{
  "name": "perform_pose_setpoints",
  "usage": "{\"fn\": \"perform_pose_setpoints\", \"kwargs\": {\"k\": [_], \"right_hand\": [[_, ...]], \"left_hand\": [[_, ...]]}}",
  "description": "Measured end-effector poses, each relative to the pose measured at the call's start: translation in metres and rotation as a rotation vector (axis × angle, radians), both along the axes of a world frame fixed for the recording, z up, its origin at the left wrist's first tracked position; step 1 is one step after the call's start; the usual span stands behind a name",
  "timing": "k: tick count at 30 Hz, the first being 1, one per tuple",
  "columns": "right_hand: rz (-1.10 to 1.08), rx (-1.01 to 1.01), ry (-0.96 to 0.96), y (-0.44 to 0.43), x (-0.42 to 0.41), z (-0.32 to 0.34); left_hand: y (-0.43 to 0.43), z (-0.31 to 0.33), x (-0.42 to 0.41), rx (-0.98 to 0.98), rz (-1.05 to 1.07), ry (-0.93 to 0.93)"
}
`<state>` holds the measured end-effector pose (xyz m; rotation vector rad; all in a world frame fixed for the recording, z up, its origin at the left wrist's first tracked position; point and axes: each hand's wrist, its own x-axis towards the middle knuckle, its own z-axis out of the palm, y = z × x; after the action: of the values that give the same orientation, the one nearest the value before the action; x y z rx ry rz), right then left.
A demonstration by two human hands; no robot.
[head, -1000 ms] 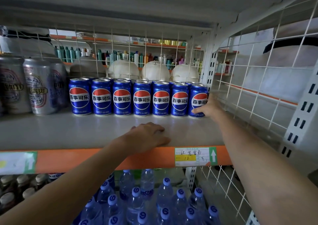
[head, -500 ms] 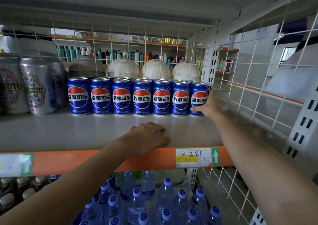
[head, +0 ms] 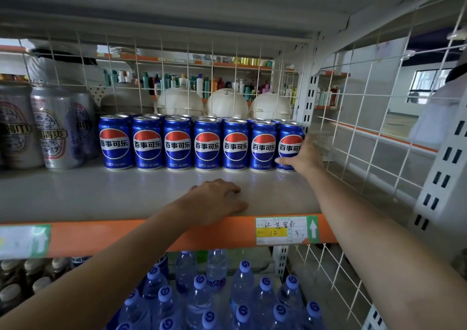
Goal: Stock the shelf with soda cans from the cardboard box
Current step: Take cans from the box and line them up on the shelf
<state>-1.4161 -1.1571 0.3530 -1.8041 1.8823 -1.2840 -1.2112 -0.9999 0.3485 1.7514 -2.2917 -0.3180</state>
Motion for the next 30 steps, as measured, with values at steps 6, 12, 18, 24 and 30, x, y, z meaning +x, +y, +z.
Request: {"fn": "perform_pose_setpoints", "kwargs": {"k": [6, 12, 18, 24, 30], "right_hand": [[-0.100, 0.052, 0.135, 0.016, 0.014, 0.001], [-0.010, 0.253, 0.344, 0.046, 0.004, -0.008], [0.026, 0.155, 0.564, 0.093, 0.018, -0.011], [-0.018, -0.021, 0.632, 0.127, 0.023, -0.010], [-0.094, -0.213, 0.676, 0.158, -0.016, -0.025]], "left_hand": [[-0.001, -0.002, 0.000, -0.011, 0.035, 0.063], [-0.001, -0.002, 0.002, 0.002, 0.029, 0.063], [-0.007, -0.007, 0.005, 0.005, 0.065, 0.119], [-0.007, -0.010, 0.004, -0.189, 0.061, -0.022], [0.006, -0.001, -0.015, -0.662, -0.220, -0.226]]}}
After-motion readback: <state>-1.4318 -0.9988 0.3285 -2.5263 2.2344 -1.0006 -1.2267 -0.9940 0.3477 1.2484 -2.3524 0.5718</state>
